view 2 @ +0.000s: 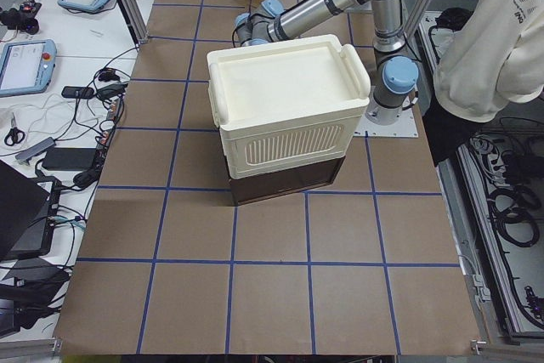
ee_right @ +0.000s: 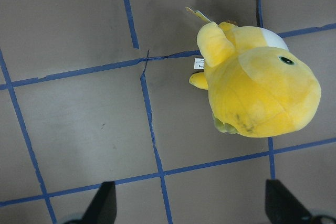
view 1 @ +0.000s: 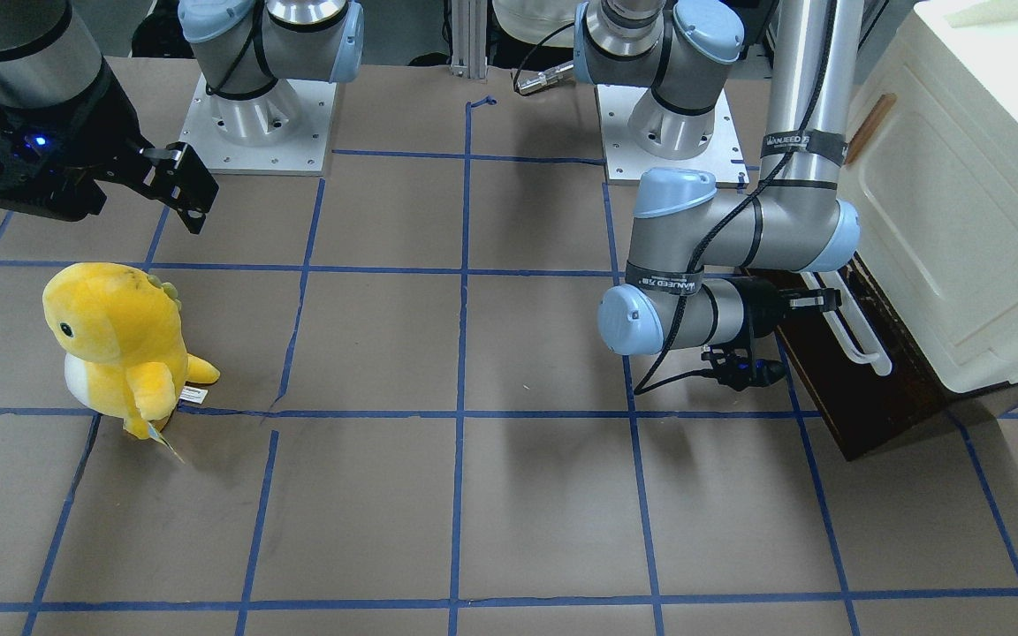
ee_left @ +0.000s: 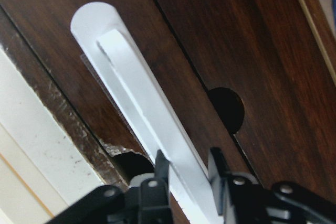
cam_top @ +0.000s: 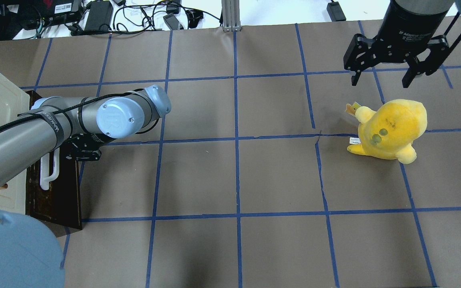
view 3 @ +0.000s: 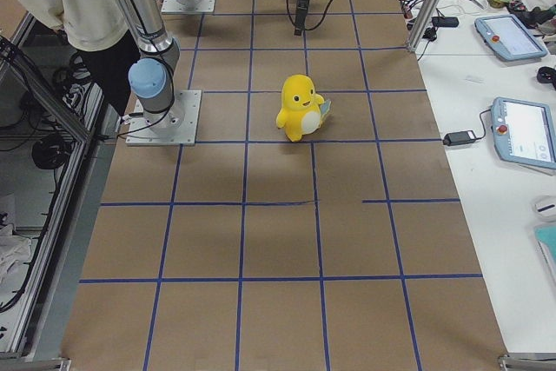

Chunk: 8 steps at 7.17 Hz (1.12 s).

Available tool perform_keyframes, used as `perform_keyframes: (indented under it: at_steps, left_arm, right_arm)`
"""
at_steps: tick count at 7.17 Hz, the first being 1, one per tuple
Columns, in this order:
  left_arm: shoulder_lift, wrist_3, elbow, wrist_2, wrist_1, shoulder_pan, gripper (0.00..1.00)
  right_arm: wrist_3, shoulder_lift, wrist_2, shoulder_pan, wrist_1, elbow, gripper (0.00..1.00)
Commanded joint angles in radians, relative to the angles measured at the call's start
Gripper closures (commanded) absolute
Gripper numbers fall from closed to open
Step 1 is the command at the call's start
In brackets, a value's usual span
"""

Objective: Pull drawer sideways
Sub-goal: 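Lower the left gripper onto the white handle and close on it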

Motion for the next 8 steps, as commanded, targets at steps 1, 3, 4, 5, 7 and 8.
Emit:
perform_keyframes:
  at_steps: [1, 3, 4, 5, 7, 8]
  left_arm:
    - [-0.008, -0.005, 0.005, 0.000, 0.001, -0.001, 0.69]
    - [-0.013, -0.011, 0.005, -0.001, 0.001, -0.014, 0.69]
    - [-0.013, -0.011, 0.007, -0.001, 0.001, -0.033, 0.69]
    - [-0.013, -0.011, 0.007, -0.001, 0.002, -0.044, 0.69]
    - [-0.013, -0.013, 0.007, -0.008, 0.008, -0.098, 0.71]
    - [-0.012, -0.013, 0.010, -0.012, 0.007, -0.109, 0.71]
  right_arm:
    - [0.000, 0.000, 0.000, -0.001, 0.000, 0.000, 0.00]
    - [0.000, 0.000, 0.000, 0.000, 0.002, 0.000, 0.00]
    - [0.000, 0.000, 0.000, 0.000, 0.000, 0.000, 0.00]
    - [0.000, 0.000, 0.000, 0.000, 0.000, 0.000, 0.00]
    - [0.000, 0.000, 0.000, 0.000, 0.000, 0.000, 0.00]
    - [0.000, 0.000, 0.000, 0.000, 0.000, 0.000, 0.00]
